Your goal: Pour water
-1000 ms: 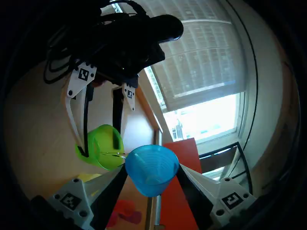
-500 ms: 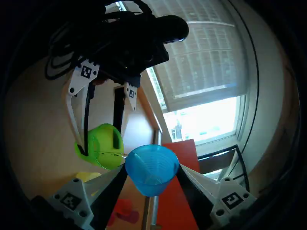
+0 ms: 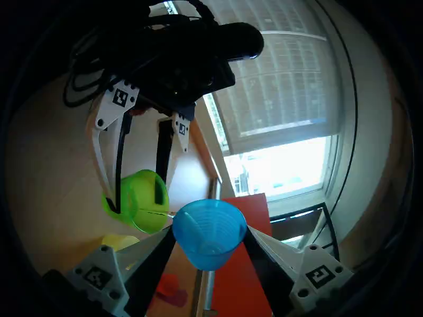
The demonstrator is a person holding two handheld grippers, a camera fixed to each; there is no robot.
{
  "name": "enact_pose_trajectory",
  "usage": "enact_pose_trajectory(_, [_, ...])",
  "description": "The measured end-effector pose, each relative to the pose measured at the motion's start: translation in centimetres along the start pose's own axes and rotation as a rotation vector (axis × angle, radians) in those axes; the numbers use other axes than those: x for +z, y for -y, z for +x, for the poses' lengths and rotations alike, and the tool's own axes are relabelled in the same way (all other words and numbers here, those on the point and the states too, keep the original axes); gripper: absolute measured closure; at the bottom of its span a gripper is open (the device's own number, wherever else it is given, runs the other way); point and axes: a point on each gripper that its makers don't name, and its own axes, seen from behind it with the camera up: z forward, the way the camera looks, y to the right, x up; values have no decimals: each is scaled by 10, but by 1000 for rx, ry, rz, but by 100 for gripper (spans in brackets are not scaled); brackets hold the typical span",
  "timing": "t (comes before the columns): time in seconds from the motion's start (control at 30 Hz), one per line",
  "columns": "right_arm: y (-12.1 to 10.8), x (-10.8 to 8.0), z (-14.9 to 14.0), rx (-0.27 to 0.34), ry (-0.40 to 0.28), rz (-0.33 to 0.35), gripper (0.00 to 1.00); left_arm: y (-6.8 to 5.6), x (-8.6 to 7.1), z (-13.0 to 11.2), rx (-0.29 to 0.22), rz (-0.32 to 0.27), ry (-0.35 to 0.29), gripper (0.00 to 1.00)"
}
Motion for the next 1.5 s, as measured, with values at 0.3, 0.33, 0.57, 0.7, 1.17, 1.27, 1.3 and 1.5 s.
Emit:
enact_pose_trajectory(0.3, [-1, 0, 1, -11, 1, -1, 9, -1, 1, 0, -1, -3, -1, 13])
enact_pose_trajectory(0.33, [0, 0, 1, -12, 3, -1, 9, -1, 1, 0, 0, -3, -1, 13])
enact_pose_trajectory(0.57, [1, 0, 1, -22, 4, 0, 9, -1, 1, -1, -3, -3, 1, 13])
enact_pose_trajectory(0.7, [1, -1, 1, -34, 6, 0, 8, 0, 2, -1, -2, -3, 2, 13])
enact_pose_trajectory(1.17, [3, -2, 6, -55, 6, 0, 9, -1, 2, -2, -1, -1, 2, 13])
enact_pose_trajectory(1.27, [3, -3, 7, -66, 8, -1, 9, -1, 1, -2, -1, -1, 2, 13])
enact_pose_trajectory(1.3, [4, -3, 8, -70, 8, -1, 9, -1, 1, -2, -2, 0, 2, 13])
enact_pose_trajectory(1.5, [7, -4, 10, -95, 9, 1, 9, 0, 1, -1, 0, 0, 1, 13])
